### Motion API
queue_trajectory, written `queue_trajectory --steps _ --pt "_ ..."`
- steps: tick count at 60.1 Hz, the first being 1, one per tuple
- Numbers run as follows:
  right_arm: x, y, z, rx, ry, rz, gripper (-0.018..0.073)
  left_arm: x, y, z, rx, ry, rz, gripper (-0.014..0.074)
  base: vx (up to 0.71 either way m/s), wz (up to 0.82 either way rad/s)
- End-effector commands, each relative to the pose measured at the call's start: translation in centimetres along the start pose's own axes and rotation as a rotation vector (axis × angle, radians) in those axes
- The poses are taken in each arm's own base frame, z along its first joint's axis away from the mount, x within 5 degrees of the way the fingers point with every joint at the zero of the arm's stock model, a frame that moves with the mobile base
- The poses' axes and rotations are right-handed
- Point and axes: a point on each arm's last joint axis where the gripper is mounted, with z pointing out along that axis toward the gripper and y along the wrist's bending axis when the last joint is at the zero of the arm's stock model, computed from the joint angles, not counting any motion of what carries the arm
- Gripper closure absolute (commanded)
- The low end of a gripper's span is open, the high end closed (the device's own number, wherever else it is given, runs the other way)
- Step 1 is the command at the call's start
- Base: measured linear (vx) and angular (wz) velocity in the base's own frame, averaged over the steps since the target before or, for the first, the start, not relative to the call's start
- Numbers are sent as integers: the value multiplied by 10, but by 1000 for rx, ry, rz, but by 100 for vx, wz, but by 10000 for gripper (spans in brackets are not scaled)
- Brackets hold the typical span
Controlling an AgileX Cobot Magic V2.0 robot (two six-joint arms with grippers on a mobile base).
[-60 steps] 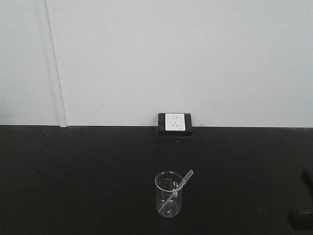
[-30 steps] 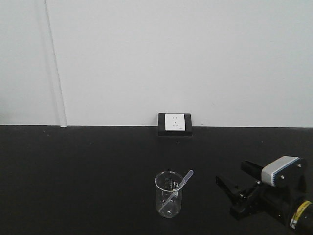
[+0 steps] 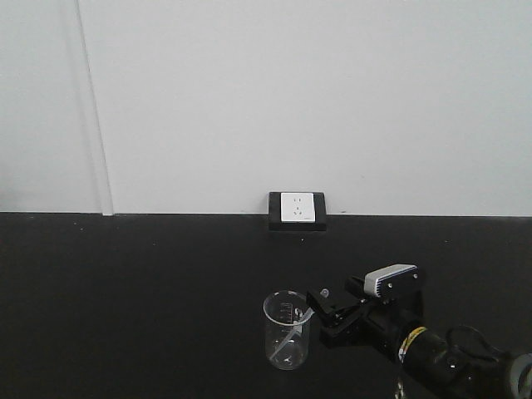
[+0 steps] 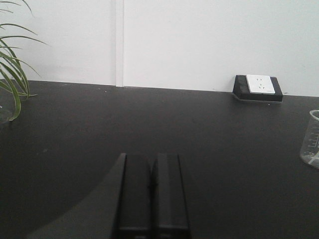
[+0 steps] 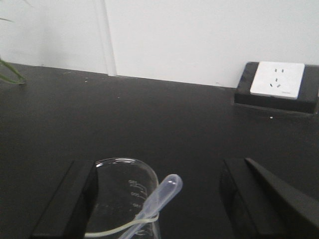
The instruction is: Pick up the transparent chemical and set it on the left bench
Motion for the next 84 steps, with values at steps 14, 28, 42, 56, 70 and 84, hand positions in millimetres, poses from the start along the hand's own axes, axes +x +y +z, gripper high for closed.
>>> queue_trajectory --steps 14,28,42,56,70,84 --pt "-25 -6 17 -2 -158 47 -6 -3 0 -1 -2 -81 -9 600 0 0" --pt "-22 -8 23 -15 -160 91 46 -3 0 -1 -2 -81 -9 600 0 0" --pt "-20 -5 24 -45 -149 94 205 -3 0 -1 -2 -81 -9 600 0 0" --pt "-18 -1 24 -92 -122 104 391 -3 0 -1 -2 -81 -9 600 0 0" --pt "-18 -1 24 -91 -122 105 433 -3 0 -1 -2 -81 -9 600 0 0" --pt "-26 2 22 -110 -135 85 562 -3 0 -1 -2 -81 -9 600 0 0"
